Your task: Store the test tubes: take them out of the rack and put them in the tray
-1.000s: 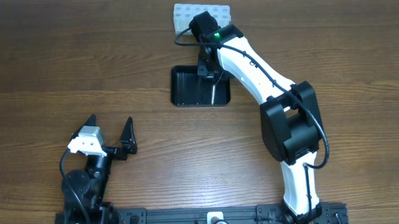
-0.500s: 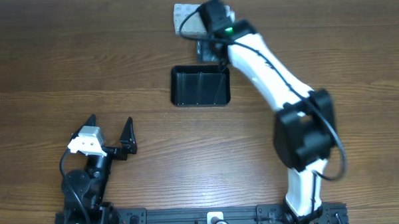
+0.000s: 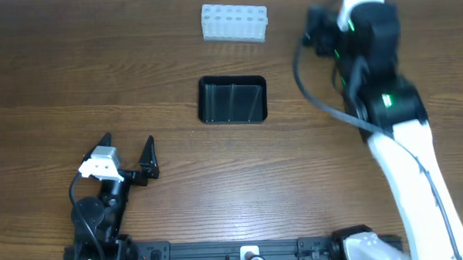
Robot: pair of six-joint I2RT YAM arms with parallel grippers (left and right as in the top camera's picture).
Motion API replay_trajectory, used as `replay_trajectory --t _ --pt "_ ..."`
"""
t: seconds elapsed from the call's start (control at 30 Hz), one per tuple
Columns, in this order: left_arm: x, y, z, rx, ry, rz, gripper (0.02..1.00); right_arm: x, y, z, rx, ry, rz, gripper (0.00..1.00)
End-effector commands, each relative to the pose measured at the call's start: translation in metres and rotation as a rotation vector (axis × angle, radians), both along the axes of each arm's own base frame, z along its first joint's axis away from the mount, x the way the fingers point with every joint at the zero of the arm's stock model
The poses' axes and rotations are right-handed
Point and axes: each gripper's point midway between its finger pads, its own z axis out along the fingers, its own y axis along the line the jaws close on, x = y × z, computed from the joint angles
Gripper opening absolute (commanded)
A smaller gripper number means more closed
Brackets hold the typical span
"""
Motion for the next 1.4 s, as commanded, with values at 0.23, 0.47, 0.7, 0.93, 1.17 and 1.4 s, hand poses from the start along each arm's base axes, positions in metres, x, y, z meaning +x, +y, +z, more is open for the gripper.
replay_trajectory --t 0.23,0.47,0.7,0.93,1.17,1.4 --pt "0.0 -0.001 -0.001 0.01 -0.003 -0.008 1.0 -0.1 -0.052 -0.078 -0.049 -0.08 -0.09 0.991" --pt "0.0 -0.001 -0.001 0.01 -0.003 -0.008 1.0 -0.144 -0.055 -0.122 -0.043 -0.128 -0.091 0.993" --pt "0.0 -0.001 -0.001 0.01 -0.003 -0.008 0.998 -0.163 -0.056 -0.168 -0.04 -0.151 -0.091 0.993" --pt "0.0 -0.001 -0.001 0.01 -0.003 -0.008 1.0 -0.163 -0.055 -0.165 -0.043 -0.332 -0.085 0.991" --pt "0.0 -0.001 -0.001 0.01 -0.003 -0.008 0.998 -0.166 -0.049 -0.167 -0.094 -0.347 -0.044 0.991" --pt "0.0 -0.001 -0.001 0.01 -0.003 -0.008 1.0 -0.166 -0.047 -0.167 -0.112 -0.346 -0.029 0.991"
